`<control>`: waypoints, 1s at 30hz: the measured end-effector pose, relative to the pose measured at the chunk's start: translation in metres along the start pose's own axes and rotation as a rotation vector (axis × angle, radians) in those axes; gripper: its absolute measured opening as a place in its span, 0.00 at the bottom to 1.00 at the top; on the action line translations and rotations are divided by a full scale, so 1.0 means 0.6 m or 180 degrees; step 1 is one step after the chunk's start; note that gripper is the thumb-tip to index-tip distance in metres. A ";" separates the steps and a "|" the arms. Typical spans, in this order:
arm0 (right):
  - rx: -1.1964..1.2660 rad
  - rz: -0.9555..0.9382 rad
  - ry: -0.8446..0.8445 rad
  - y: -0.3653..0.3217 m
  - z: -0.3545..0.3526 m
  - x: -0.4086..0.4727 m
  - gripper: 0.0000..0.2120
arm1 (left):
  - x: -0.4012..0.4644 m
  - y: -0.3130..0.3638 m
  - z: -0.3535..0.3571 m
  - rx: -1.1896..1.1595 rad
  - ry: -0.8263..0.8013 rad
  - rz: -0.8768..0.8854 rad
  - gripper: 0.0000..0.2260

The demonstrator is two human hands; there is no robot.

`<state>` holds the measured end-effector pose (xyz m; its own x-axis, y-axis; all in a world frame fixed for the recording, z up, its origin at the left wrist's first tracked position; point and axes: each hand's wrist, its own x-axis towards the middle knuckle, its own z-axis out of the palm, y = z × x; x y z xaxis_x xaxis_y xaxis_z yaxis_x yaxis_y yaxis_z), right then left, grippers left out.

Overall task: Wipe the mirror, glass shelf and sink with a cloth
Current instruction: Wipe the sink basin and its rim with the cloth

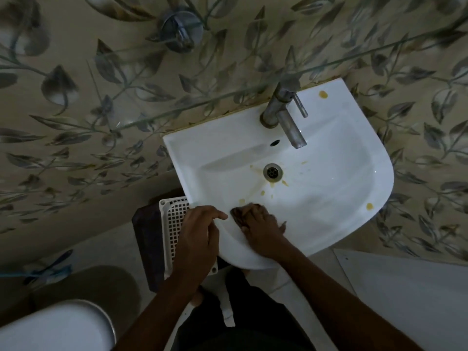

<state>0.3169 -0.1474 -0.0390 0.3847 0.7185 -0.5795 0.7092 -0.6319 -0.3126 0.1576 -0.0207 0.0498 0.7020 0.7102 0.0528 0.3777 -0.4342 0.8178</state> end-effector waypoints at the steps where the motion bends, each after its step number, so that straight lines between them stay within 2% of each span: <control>1: 0.0185 0.0059 0.0086 -0.024 -0.002 0.019 0.29 | 0.002 0.004 0.003 0.0016 -0.0083 0.0027 0.13; 4: 0.0872 -0.0206 0.0570 -0.103 -0.016 0.066 0.30 | 0.014 0.019 0.014 -0.0030 -0.0215 0.0076 0.12; 7: 0.1655 0.0396 0.0762 -0.144 -0.039 0.085 0.33 | 0.028 0.028 0.025 -0.0173 -0.0196 -0.0020 0.11; 8: 0.1647 0.0376 0.0784 -0.143 -0.040 0.083 0.33 | 0.033 0.029 0.029 -0.0186 -0.0185 -0.0038 0.11; 9: 0.1522 0.0092 0.0690 -0.140 -0.044 0.067 0.33 | 0.037 0.029 0.033 -0.0168 -0.0173 -0.0057 0.12; 11: 0.1310 -0.0392 0.0530 -0.101 -0.032 0.037 0.26 | 0.045 0.030 0.038 -0.0085 -0.0167 -0.0062 0.13; 14: 0.0842 -0.0791 0.0407 -0.040 -0.017 -0.008 0.22 | 0.054 0.028 0.041 0.0103 -0.0475 0.0022 0.15; 18: 0.0262 -0.0305 0.0133 -0.012 -0.007 0.022 0.27 | 0.057 0.029 0.050 0.0188 -0.0832 0.0003 0.16; 21: 0.0381 0.0113 0.0301 -0.047 -0.024 0.072 0.31 | 0.056 0.032 0.058 0.0157 -0.0819 0.0007 0.13; 22: 0.0331 0.0075 0.0362 -0.058 -0.025 0.085 0.33 | 0.055 0.031 0.060 0.0141 -0.0807 -0.0004 0.13; 24: 0.0300 -0.0182 0.0308 -0.083 -0.031 0.082 0.30 | 0.055 0.028 0.064 0.0114 -0.0811 -0.0048 0.14; 27: 0.1289 -0.0515 0.0151 -0.084 -0.045 0.015 0.26 | 0.050 0.031 0.073 0.0020 -0.0821 -0.0279 0.12; 28: 0.1343 -0.0758 0.0230 -0.070 -0.044 -0.017 0.24 | 0.048 0.031 0.076 -0.0027 -0.0818 -0.0275 0.12; 30: 0.0908 -0.1026 0.0387 -0.026 -0.039 -0.082 0.22 | 0.042 0.030 0.080 0.0015 -0.0909 -0.0017 0.12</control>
<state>0.3003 -0.1662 0.0120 0.2494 0.9100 -0.3311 0.6195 -0.4127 -0.6677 0.2113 -0.0372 0.0384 0.8415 0.5278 -0.1156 0.3841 -0.4340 0.8149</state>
